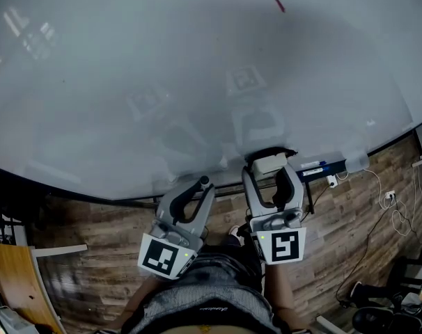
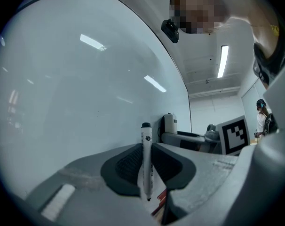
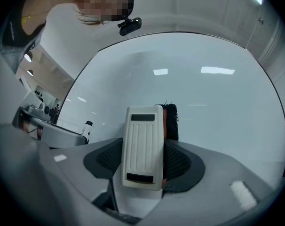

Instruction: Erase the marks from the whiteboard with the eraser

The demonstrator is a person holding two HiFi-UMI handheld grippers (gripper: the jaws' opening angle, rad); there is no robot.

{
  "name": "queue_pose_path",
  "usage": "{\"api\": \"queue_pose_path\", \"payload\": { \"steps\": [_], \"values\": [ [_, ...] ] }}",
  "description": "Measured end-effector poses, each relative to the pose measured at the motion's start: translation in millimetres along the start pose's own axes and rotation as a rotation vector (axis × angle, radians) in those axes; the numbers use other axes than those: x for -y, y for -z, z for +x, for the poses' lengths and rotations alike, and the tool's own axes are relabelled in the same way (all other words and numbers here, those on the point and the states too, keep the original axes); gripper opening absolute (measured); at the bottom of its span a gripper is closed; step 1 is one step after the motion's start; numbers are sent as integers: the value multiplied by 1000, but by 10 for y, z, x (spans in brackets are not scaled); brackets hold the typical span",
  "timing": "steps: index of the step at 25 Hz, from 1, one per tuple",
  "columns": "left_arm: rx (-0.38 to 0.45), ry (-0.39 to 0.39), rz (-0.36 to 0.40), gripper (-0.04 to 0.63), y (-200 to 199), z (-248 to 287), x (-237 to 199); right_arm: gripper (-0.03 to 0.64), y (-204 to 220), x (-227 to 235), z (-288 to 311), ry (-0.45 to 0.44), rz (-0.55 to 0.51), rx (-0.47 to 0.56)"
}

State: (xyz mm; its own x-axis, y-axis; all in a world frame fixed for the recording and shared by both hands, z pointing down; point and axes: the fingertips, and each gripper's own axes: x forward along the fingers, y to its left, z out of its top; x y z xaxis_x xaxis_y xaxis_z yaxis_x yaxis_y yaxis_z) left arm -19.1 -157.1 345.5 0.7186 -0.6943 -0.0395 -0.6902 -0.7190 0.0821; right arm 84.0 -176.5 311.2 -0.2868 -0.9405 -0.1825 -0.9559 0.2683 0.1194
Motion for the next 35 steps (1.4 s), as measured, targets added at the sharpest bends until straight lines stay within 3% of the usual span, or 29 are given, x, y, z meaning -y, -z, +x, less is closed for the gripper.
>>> {"api": "queue_pose_path", "payload": {
  "steps": [11,16,20,35],
  "values": [
    [-15,-55,-26,75,-1,-389,-347,264,-131,-717,209,-53,-60,0],
    [-11,-70,13,75,-13,-348,-292,264,-158,-791,214,-105,-55,10],
    [-22,-92,-18,75,-2,-625,-495,264,-168,-1250,290,-151,-60,10],
    [-39,-77,16,75,93,-330,-274,264,-92,-722,192,-123,-39,19]
  ]
}}
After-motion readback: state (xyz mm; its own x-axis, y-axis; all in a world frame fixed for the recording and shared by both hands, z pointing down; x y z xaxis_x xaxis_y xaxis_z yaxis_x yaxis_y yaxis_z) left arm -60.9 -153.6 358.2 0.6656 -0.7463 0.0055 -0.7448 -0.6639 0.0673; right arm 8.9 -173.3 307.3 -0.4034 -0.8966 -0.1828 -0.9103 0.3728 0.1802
